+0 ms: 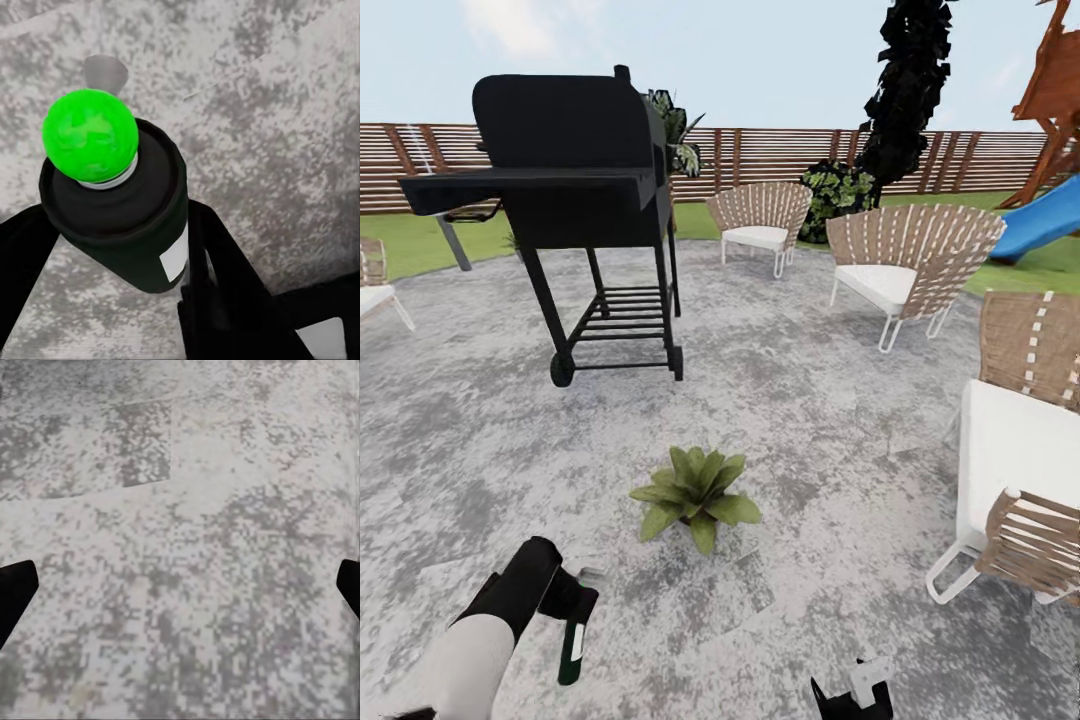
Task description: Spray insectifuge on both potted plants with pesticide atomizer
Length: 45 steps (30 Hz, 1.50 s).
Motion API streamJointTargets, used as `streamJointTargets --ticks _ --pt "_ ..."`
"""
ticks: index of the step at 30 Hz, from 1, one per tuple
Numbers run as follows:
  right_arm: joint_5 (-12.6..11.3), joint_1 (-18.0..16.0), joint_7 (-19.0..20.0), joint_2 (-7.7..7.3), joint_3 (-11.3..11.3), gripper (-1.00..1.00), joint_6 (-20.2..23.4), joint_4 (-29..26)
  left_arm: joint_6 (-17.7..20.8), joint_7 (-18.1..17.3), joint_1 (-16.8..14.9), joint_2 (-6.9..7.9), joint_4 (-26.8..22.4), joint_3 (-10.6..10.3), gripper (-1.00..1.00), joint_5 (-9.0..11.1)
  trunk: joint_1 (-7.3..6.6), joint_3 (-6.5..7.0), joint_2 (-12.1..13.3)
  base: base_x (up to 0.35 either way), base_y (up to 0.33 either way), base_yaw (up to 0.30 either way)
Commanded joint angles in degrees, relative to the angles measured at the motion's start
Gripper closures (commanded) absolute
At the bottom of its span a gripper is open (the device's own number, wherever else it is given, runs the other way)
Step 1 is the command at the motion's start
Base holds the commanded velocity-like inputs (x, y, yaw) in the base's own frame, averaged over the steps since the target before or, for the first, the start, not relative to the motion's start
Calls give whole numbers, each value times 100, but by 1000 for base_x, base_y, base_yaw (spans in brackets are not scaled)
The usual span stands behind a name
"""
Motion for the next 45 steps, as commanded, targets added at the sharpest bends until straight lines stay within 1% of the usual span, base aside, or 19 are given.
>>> streamJointTargets --ticks 1,2,4,5,6,7,8,10,12,15,16,24,29,32,41,44,45 --pt "-5 -4 24 1 -6 -100 -16 24 38 -86 -36 -21 -9 -65 100 -91 3 -5 -2 337 8 -268" --pt "-6 -6 24 2 -7 -100 -16 36 60 -127 -77 -32 -8 -217 100 -90 3 -5 -2 337 5 -270" --pt "-6 -5 24 2 -5 -100 -16 43 79 -198 -127 -39 -3 -404 100 -86 3 -5 -2 337 4 -271" --pt "-7 -7 24 3 -6 -100 -16 53 121 -398 -198 -49 16 -701 100 -86 3 -5 -2 335 2 -272" --pt "-8 -5 24 3 -7 -100 -16 59 209 -647 -255 -54 22 -933 100 -93 3 -5 -2 215 1 -272" --pt "-8 -4 24 3 -7 -100 -16 60 251 -733 -274 -53 17 -1000 100 -97 3 -5 -2 172 1 -268" --pt "-9 -4 24 3 -5 -100 -16 63 383 -957 -338 -40 5 -1177 100 -107 3 -5 -2 88 0 -203" --pt "-9 -6 24 4 -6 -100 -16 64 509 -1142 -477 -20 1 -1368 100 -114 3 -5 -2 46 0 -107" --pt "-9 -4 24 8 -5 -100 -16 70 588 -1232 -659 -12 32 -1522 100 -104 3 -5 -2 19 0 -44" --pt "-9 -6 24 12 -1 -100 -16 160 936 -1358 -1056 -58 165 -1747 100 -88 3 -5 -2 5 0 -11" --pt "-2 -4 42 12 2 -100 -7 267 1079 -1429 -1625 -53 1072 -2315 100 -249 3 -5 -2 0 0 0" --pt "-2 -4 50 12 2 -100 -7 267 1082 -1437 -1620 -35 1079 -2267 100 -238 3 -5 -2 0 0 -23" --pt "-2 -6 50 12 2 -100 -7 267 1084 -1438 -1620 -29 1080 -2263 100 -238 3 -5 -2 0 0 -232" --pt "-2 -6 50 12 2 -100 -7 267 1084 -1438 -1611 -25 1099 -2262 100 -233 3 -5 -2 15 0 -81" --pt "-2 -2 50 12 2 -100 -7 267 1083 -1438 -1608 -51 1190 -2271 100 -216 3 -5 -2 139 56 -6" --pt "-2 -6 50 12 2 -100 -7 267 1077 -1438 -1553 -64 1199 -2274 100 -212 3 -5 -2 8 4 -109" --pt "-3 -7 50 12 2 -100 -7 267 1076 -1438 -1479 -67 1196 -2281 100 -212 3 -5 -2 2 1 -248"
